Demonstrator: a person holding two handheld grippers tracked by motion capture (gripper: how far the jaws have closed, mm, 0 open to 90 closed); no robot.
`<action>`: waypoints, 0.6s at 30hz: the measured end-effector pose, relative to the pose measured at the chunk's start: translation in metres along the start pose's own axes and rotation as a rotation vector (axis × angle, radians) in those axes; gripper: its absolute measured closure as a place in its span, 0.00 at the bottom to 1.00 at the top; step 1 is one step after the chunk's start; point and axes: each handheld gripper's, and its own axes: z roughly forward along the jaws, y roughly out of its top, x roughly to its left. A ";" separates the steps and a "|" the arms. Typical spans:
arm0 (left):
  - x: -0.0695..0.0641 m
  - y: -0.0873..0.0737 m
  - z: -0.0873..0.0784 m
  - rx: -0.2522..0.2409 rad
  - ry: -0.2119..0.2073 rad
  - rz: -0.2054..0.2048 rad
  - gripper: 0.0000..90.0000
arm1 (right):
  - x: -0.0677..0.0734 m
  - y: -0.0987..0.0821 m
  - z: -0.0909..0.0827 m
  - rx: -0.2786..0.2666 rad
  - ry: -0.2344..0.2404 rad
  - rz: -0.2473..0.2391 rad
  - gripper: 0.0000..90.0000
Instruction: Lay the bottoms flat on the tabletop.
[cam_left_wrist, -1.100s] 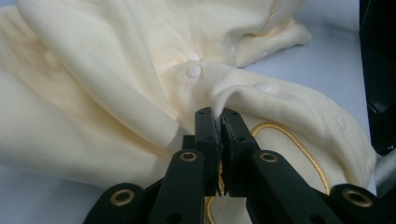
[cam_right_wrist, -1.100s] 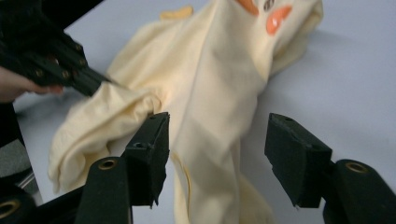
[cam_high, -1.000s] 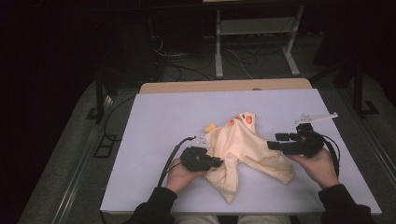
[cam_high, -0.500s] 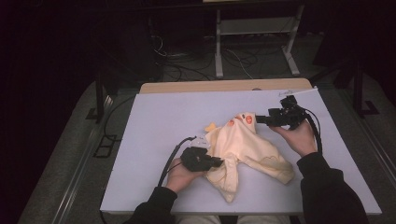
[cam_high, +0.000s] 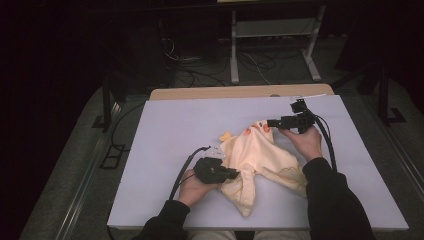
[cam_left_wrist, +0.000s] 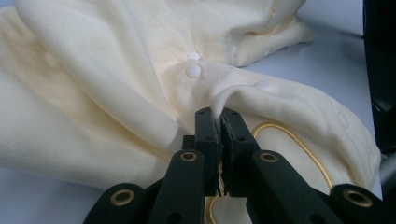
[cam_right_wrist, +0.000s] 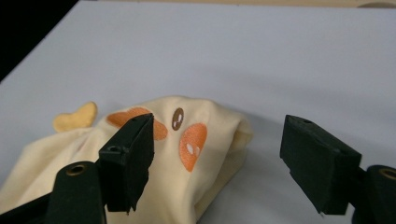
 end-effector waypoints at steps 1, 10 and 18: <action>0.000 0.000 0.000 0.000 0.000 -0.001 0.94 | 0.001 -0.001 0.003 0.009 -0.010 -0.006 0.29; 0.000 0.000 0.000 0.000 0.000 0.000 0.94 | 0.008 -0.007 0.020 0.081 -0.048 -0.035 0.36; 0.000 -0.001 0.001 -0.002 0.004 -0.003 0.94 | 0.013 -0.013 0.026 0.146 -0.052 -0.118 0.91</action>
